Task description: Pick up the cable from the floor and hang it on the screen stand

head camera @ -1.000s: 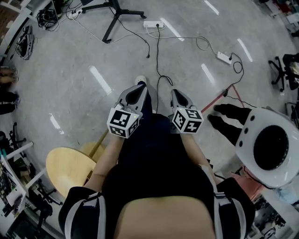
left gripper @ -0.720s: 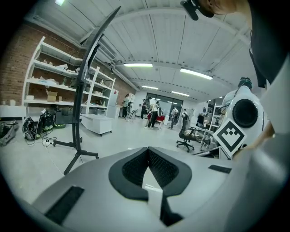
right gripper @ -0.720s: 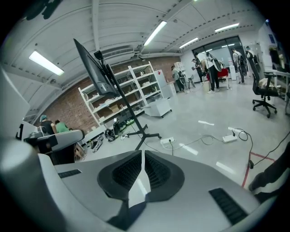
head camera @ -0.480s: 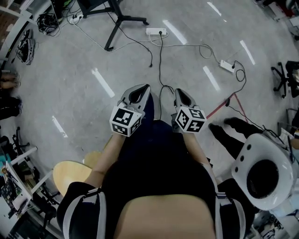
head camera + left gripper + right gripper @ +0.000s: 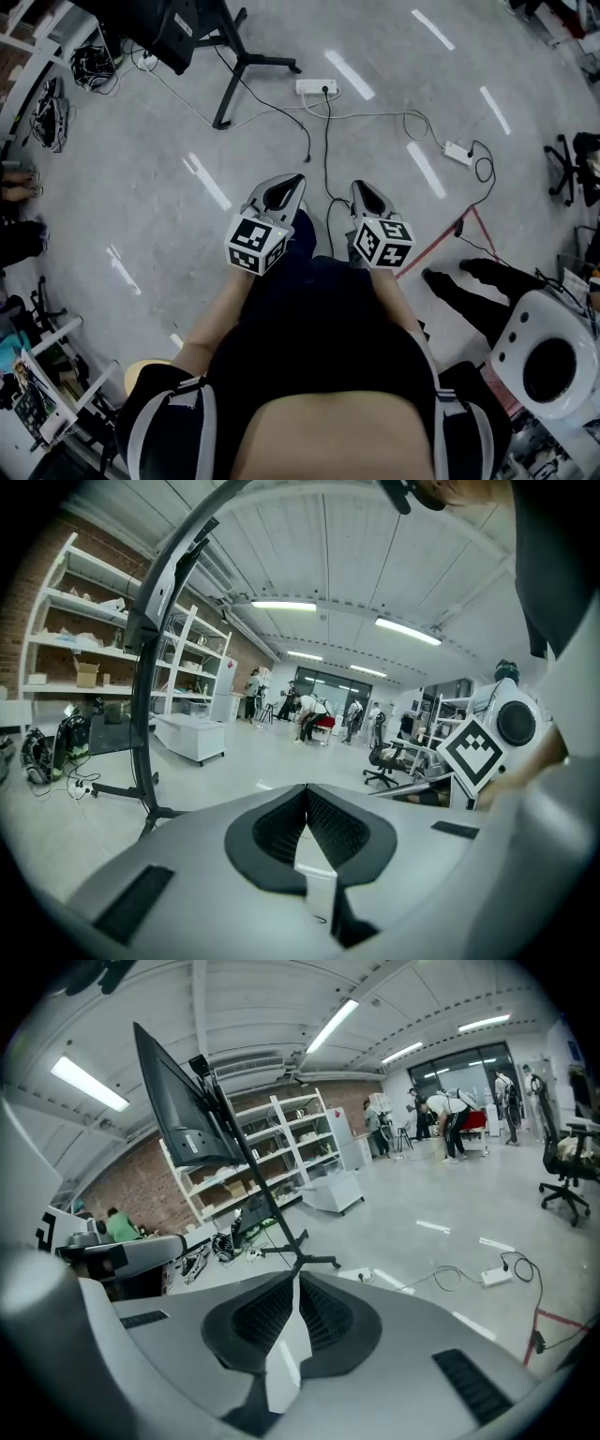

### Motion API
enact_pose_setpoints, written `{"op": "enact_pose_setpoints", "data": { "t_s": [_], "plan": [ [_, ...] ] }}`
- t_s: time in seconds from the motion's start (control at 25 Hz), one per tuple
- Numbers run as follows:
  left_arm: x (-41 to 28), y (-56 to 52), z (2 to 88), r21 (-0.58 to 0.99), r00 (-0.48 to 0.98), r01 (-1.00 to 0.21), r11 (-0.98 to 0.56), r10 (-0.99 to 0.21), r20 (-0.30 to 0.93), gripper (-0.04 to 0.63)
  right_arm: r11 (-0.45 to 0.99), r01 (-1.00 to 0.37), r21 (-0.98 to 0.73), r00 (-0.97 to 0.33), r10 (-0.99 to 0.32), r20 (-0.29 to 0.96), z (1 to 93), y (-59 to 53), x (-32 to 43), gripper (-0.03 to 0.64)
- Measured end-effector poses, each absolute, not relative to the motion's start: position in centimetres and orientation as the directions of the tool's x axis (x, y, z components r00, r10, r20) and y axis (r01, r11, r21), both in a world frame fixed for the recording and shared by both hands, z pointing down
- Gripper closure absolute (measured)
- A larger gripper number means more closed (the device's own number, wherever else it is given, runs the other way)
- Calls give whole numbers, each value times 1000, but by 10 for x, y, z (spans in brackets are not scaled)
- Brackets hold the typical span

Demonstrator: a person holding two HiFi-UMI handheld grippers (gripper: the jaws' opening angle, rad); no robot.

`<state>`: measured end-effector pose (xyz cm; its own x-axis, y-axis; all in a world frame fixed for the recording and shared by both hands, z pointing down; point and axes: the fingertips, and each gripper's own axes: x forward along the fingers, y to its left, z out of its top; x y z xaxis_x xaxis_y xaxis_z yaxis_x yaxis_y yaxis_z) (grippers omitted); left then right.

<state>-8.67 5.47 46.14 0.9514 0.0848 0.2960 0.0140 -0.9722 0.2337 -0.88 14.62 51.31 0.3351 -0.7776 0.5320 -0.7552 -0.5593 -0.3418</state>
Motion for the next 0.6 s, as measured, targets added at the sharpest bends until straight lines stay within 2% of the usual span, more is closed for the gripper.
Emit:
{"op": "enact_pose_setpoints", "data": {
  "t_s": [0.28,0.6],
  "plan": [
    [-62,19,467,215,950,46,-976,109,292,588,-531,-771,-351,314,-797,516,516,102,8,591],
    [-47,-3,491,206,934,29,-978,99,342,588,-444,-821,-359,182,-800,571,541,90,21,591]
  ]
}}
